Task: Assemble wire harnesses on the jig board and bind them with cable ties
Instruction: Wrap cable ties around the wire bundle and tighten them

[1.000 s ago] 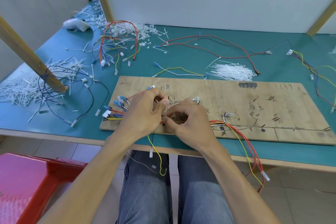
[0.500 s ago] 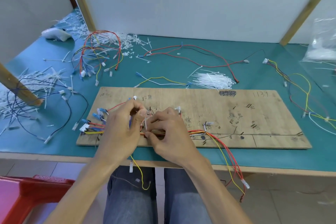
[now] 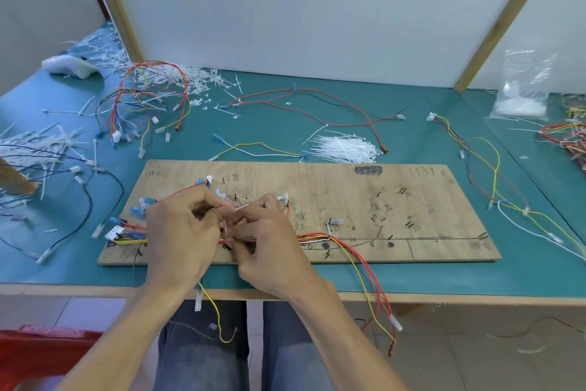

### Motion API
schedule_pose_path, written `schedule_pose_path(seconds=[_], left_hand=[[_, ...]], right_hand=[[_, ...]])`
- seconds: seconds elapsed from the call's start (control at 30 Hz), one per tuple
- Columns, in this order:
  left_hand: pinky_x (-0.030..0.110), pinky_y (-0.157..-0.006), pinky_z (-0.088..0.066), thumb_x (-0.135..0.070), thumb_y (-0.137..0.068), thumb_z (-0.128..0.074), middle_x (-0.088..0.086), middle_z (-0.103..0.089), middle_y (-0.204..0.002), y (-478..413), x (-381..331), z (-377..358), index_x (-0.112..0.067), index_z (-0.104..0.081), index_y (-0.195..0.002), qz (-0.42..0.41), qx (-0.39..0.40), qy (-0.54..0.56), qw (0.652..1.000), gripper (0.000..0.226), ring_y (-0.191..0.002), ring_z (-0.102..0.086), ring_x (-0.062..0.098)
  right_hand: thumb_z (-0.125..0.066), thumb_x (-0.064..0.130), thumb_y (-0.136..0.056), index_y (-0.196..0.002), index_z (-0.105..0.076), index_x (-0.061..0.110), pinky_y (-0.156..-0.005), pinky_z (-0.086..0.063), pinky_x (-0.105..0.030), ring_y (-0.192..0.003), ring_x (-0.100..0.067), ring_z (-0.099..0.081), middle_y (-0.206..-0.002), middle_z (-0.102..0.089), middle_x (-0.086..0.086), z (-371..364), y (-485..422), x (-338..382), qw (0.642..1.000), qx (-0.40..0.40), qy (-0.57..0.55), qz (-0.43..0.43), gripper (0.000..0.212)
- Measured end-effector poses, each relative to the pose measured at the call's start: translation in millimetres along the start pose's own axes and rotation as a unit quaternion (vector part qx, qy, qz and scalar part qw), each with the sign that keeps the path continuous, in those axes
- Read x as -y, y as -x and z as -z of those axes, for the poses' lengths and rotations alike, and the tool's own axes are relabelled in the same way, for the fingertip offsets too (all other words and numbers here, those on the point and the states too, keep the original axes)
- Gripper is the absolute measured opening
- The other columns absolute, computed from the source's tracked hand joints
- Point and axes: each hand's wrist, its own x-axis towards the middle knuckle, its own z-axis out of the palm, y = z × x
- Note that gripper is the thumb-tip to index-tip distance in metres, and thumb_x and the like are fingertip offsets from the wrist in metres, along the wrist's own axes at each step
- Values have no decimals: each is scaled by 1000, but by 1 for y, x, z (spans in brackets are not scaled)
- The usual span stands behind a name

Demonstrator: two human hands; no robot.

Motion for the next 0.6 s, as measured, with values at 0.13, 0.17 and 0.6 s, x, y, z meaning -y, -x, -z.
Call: schedule_pose_path(seconds=[0.13,0.17,0.6], left_hand=[[12,-69,-53,9,-80,-75,-26,-73,-79,6,4,-3,-39,-73,-72,4,-13,7,1000,49,-76,-71,0],[13,-70,-52,7,-81,-77,-26,-73,-80,4,4,-1,-39,-73,-73,-10,-2,-2,1000,46,-76,-71,1],[40,-98,-42,-20,-96,-68,-10,-63,-123,8,-15,16,-21,-69,-107,-358,16,-181,916,11,-120,-54,22]], right_hand=[[-72,2,-84,-89,-82,12,-86,-39,-26,-103,-23,-43,-104,-71,9,-2,2,-1,1000,5,18,8,15],[-71,1,-84,-89,-82,11,-86,-40,-26,-103,-23,-42,-103,-71,8,-2,1,-2,1000,9,24,11,16],[-73,5,-81,-91,-74,21,-93,-41,-23,-109,-19,-52,-110,-65,12,8,6,8,995,-97,-37,-4,19]])
